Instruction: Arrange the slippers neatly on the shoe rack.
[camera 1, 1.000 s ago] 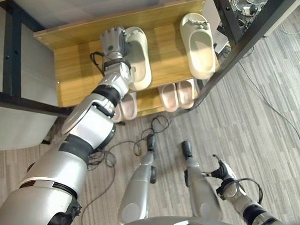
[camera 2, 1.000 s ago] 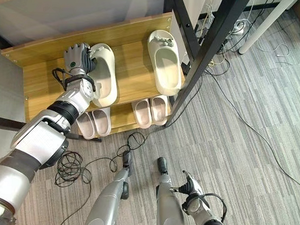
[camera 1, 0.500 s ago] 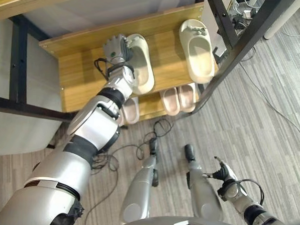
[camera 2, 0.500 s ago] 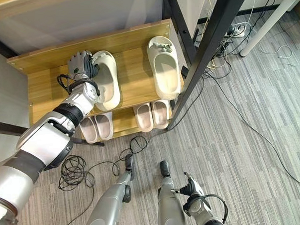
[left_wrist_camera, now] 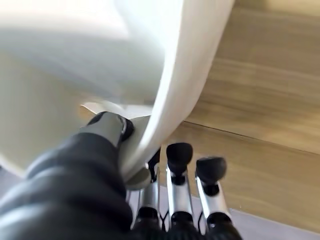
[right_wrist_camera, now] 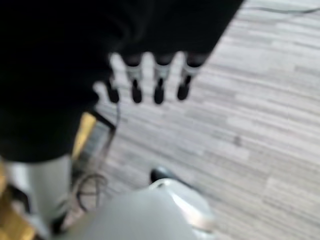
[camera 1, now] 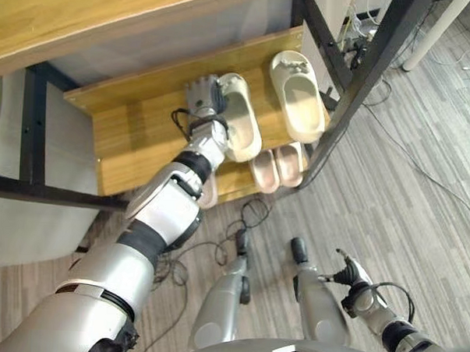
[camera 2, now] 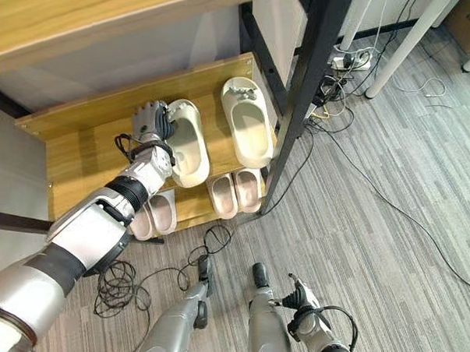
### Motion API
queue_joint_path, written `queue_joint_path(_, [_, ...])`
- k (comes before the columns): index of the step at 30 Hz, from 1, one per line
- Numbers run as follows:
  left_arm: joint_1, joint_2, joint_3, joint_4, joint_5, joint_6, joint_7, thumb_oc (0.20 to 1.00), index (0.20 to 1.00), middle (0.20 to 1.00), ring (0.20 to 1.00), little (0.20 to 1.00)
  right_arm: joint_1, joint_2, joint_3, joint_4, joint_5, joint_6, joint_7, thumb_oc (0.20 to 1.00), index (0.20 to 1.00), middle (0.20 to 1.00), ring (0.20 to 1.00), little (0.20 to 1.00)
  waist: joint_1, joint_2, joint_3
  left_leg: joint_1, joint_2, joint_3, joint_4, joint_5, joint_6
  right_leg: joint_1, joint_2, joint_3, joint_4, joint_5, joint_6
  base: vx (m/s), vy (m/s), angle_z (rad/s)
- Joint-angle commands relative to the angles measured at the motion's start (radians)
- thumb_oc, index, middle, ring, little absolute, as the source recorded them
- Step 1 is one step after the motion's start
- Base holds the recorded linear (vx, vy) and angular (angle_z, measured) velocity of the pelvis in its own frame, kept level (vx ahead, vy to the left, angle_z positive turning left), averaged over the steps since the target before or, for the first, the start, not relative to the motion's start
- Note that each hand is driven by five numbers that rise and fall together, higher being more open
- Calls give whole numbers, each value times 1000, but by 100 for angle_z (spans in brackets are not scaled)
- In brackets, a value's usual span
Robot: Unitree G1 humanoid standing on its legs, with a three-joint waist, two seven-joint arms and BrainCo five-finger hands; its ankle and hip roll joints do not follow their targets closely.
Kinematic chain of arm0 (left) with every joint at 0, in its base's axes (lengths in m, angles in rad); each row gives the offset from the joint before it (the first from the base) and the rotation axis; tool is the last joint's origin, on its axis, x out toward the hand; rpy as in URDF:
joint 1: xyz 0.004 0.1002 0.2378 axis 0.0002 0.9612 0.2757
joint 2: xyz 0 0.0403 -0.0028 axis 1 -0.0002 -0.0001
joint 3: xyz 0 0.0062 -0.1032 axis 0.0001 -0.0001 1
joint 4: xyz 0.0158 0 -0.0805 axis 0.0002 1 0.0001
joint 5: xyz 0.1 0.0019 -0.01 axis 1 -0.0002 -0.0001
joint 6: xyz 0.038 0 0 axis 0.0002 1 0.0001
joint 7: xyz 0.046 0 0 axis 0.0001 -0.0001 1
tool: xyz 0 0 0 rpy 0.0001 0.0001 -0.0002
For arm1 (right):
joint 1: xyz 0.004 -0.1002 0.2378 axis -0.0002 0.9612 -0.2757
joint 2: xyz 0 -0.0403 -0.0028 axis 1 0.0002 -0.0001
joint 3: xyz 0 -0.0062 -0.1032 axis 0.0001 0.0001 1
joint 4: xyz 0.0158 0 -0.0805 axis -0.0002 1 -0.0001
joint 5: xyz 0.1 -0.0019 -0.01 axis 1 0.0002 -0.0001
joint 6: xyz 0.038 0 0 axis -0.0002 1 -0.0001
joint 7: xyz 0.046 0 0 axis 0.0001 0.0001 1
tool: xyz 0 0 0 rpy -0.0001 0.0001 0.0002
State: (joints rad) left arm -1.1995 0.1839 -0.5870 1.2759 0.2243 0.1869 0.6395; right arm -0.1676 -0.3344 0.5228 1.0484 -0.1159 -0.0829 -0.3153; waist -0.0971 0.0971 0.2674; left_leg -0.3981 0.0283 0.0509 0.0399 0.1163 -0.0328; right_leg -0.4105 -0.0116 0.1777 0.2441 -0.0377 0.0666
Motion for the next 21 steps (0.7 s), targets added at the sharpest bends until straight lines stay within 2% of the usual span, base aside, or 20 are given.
queue_joint_path(1, [-19,-133,52,9,24,-50,-46,200,200,200,200,200,-29,-87,4,-19,14,0,1,1000,1000,1000,1000,1000,-41,60,76,-18,13,-34,121,-87,-4,7,-6,3,38,-97,31,0,0,0])
queue_joint_path(5, [-7,-154,42,1,43,-51,-45,200,200,200,200,200,-37,-89,2,-6,20,-2,0,1000,1000,1000,1000,1000,-42,62,77,-21,11,-38,125,-88,-3,0,-7,3,50,-100,29,-2,-2,1])
queue_joint_path(6, [-6,-156,41,2,46,-52,-45,278,278,278,278,278,-40,-91,2,-3,20,-3,0,1000,1000,1000,1000,1000,-42,62,78,-22,10,-38,124,-88,-3,-2,-8,2,51,-99,29,0,0,0])
queue_joint_path(7, [-5,-159,40,2,51,-52,-44,448,448,448,448,448,-42,-91,1,-1,21,-4,-1,1000,1000,1000,1000,1000,-42,62,77,-23,10,-38,123,-87,-3,-5,-8,2,50,-98,29,0,0,0])
queue_joint_path(8, [-5,-160,37,2,55,-51,-45,699,699,699,699,699,-44,-92,1,1,20,-4,-1,1000,1000,1000,1000,1000,-42,62,77,-24,10,-37,121,-86,-3,-6,-8,2,49,-96,29,0,0,0])
queue_joint_path(9, [-8,-158,34,0,61,-49,-45,815,815,815,815,815,-44,-92,2,3,21,-6,-2,1000,1000,1000,1000,1000,-41,63,76,-25,10,-37,119,-86,-2,-8,-9,1,48,-95,30,0,0,0])
queue_joint_path(10, [-9,-154,34,0,68,-49,-45,1000,1000,1000,1000,1000,-47,-92,1,6,21,-7,-3,1000,1000,1000,1000,1000,-41,63,76,-28,10,-36,117,-84,-2,-10,-9,0,46,-93,31,0,0,0])
queue_joint_path(21, [10,-120,38,2,76,-58,-54,1000,1000,1000,1000,1000,-32,-85,-12,35,20,-11,2,1000,1000,1000,1000,1000,-30,59,64,-44,7,-48,116,-78,-3,-16,-8,-10,51,-92,29,0,0,1])
